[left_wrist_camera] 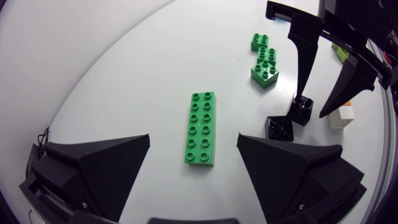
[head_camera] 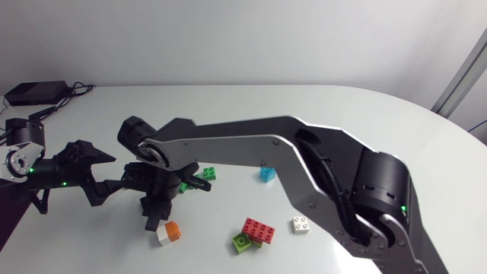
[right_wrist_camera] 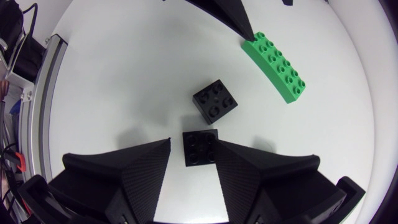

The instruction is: Separate the duplo bricks

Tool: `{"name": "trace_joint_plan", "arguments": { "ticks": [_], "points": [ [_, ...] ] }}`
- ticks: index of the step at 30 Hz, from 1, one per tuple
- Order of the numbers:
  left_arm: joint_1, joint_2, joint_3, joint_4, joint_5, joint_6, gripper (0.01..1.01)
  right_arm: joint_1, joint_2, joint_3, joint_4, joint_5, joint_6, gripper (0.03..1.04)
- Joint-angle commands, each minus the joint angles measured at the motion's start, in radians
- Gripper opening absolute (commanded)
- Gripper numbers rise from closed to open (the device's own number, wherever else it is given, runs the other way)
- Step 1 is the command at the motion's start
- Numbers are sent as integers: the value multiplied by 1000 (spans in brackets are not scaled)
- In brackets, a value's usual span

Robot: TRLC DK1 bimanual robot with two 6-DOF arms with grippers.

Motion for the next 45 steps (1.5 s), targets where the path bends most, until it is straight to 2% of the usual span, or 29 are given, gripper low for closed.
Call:
{"name": "trace_joint_plan", "arguments": {
  "ticks": [1,4,9,15,25,29,37,42,45],
  "points": [
    [10,-14,-3,-7,10,32,979,12,38,21,-24,8,14,603],
    [10,-15,-7,-7,10,32,979,14,38,19,-27,8,14,693],
    [10,-21,-10,-7,10,32,979,11,28,9,-35,13,15,695],
    [10,-21,-18,-7,12,36,979,0,-62,-85,40,13,20,693],
    [13,-30,-20,-8,15,37,979,-18,-88,-123,37,36,29,669],
    [11,-96,-43,-55,26,49,979,-31,-154,-186,55,42,29,672],
    [-45,-299,-72,-234,49,65,979,-52,-297,-405,109,-64,-98,679],
    [-73,-334,-98,-269,50,65,979,-44,-286,-428,91,-125,-158,679],
    [-79,-354,-115,-317,50,101,979,-27,-263,-416,72,-153,-178,679]
  ]
}}
